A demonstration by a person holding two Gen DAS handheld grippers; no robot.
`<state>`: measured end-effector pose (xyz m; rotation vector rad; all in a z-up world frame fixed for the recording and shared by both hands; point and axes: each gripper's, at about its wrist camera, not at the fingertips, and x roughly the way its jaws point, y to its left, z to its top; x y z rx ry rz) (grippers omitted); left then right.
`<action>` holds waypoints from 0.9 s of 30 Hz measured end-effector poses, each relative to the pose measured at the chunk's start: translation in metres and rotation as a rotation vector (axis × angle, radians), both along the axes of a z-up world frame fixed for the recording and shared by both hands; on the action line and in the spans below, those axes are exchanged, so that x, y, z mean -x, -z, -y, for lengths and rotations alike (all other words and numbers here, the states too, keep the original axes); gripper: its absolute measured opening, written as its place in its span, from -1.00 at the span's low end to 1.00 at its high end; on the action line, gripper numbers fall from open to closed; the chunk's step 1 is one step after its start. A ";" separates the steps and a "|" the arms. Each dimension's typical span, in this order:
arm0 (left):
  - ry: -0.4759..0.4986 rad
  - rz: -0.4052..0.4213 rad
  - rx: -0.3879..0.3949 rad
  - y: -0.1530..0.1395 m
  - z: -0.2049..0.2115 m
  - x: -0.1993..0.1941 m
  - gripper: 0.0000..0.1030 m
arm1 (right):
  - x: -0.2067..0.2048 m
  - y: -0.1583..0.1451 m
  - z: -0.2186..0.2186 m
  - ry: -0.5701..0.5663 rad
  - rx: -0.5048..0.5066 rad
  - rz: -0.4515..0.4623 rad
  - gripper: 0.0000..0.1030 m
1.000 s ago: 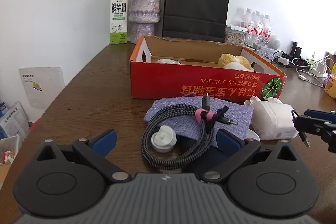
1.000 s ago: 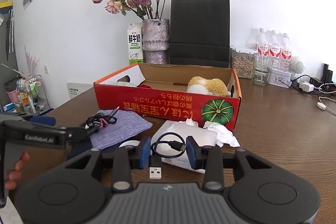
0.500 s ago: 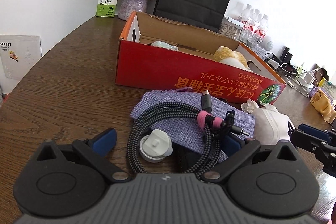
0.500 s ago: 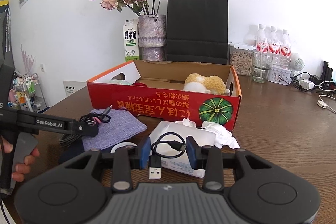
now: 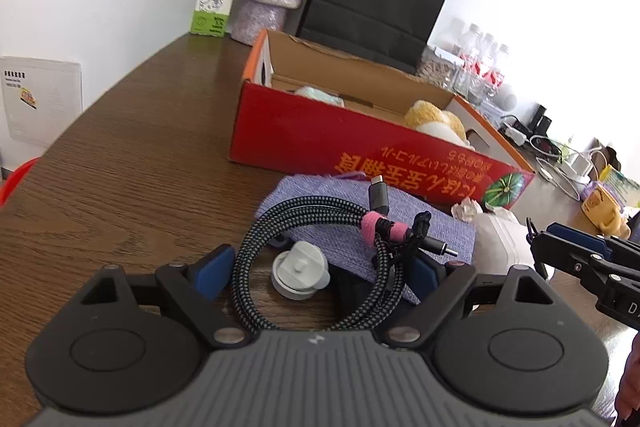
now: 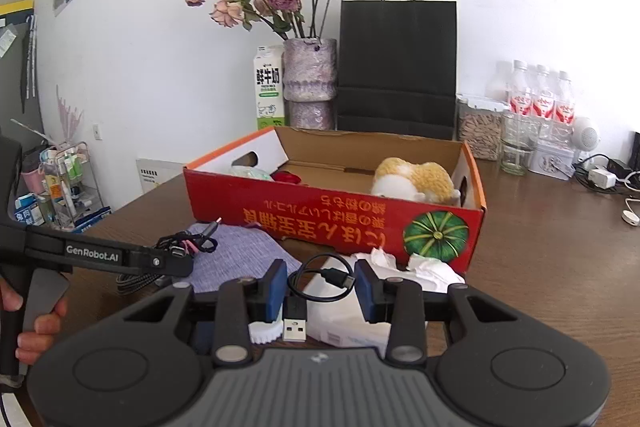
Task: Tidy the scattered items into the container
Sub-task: 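Carry the USB cable and braided cable over the box with both grippers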
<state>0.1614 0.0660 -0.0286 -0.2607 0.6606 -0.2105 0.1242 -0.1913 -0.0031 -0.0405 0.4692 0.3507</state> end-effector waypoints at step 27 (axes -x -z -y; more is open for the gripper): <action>-0.055 0.219 -0.077 -0.075 0.028 -0.028 0.73 | -0.045 -0.044 -0.008 0.001 -0.047 0.133 -0.31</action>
